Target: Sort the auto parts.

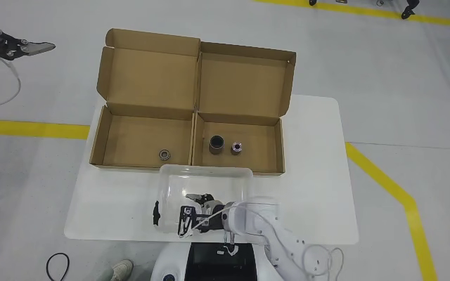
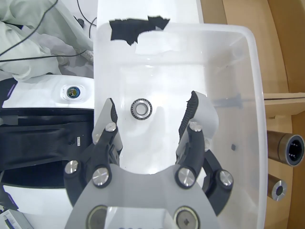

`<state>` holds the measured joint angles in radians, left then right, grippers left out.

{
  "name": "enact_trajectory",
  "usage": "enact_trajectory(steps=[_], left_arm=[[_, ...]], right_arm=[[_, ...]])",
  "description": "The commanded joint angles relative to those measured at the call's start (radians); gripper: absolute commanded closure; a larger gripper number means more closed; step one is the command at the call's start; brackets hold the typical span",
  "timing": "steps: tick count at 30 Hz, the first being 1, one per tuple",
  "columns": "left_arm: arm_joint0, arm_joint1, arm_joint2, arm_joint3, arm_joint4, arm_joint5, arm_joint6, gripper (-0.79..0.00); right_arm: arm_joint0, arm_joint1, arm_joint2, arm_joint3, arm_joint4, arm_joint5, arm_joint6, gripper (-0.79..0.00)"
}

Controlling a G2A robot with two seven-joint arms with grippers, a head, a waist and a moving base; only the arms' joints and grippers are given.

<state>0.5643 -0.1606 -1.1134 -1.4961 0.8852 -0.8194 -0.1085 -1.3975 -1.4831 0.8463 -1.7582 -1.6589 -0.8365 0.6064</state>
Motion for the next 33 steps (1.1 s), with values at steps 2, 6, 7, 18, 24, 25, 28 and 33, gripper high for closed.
enact_trajectory(steps=[2,6,7,18,24,25,28,33], left_arm=[[0.0,0.0,0.0,0.0,0.0,0.0,0.0,-0.785],[0.0,0.0,0.0,0.0,0.0,0.0,0.0,-0.785],[0.0,0.0,0.0,0.0,0.0,0.0,0.0,-0.785],[0.0,0.0,0.0,0.0,0.0,0.0,0.0,-0.785],[0.0,0.0,0.0,0.0,0.0,0.0,0.0,-0.785],[0.0,0.0,0.0,0.0,0.0,0.0,0.0,-0.785],[0.0,0.0,0.0,0.0,0.0,0.0,0.0,-0.785],[0.0,0.0,0.0,0.0,0.0,0.0,0.0,-0.785]], right_arm=[[0.007,0.002,-0.016,0.025,-0.019,0.022,-0.032,-0.486],[0.026,0.005,-0.033,0.073,-0.03,0.03,-0.046,-0.477],[0.031,0.004,-0.039,0.081,-0.027,0.03,-0.047,-0.477],[0.103,-0.001,-0.073,0.135,0.02,0.066,-0.047,-0.508],[0.128,-0.003,-0.096,0.131,0.052,0.055,-0.015,-0.539],[0.133,-0.003,-0.101,0.13,0.058,0.051,0.002,-0.548],[0.151,-0.008,-0.119,0.129,0.091,0.053,0.08,-0.56],[0.182,-0.018,-0.145,0.16,0.156,0.066,0.162,-0.56]])
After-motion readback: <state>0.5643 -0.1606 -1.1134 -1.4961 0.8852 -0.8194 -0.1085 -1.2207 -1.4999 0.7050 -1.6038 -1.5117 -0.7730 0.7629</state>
